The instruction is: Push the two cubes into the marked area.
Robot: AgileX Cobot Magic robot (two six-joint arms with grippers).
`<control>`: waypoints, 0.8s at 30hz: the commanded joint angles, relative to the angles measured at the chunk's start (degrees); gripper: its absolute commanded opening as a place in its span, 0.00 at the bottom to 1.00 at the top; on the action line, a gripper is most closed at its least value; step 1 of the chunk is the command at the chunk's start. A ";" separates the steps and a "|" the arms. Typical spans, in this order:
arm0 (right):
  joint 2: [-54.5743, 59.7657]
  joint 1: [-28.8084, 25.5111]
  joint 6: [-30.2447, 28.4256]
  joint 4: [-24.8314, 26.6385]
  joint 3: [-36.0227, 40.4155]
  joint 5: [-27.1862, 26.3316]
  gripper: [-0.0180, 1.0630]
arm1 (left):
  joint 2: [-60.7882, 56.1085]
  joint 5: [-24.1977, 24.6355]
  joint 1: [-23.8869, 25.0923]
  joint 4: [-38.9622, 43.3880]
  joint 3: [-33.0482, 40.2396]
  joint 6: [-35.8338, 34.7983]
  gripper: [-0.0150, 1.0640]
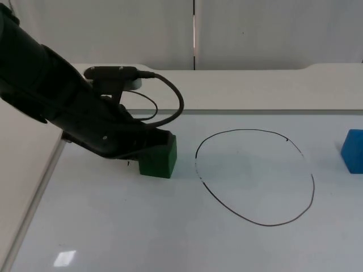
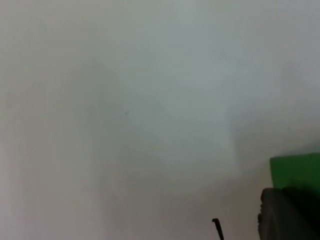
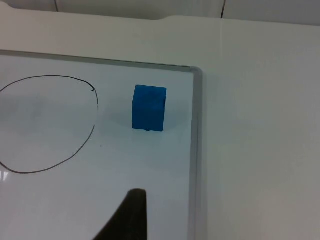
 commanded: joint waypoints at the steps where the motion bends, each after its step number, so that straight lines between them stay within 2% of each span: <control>1: -0.17 -0.29 0.05 -0.24 0.13 -0.42 0.99 | -0.14 -0.56 -0.33 -1.39 -0.17 -0.29 0.01; 20: -0.17 -0.29 0.90 -0.88 0.13 -0.42 0.99 | -0.14 1.11 -0.33 -8.06 -0.17 -1.39 0.01; 24: -0.17 -0.29 0.90 -0.88 0.13 -0.42 0.99 | -0.14 2.88 -0.33 -8.29 -0.17 -2.23 0.01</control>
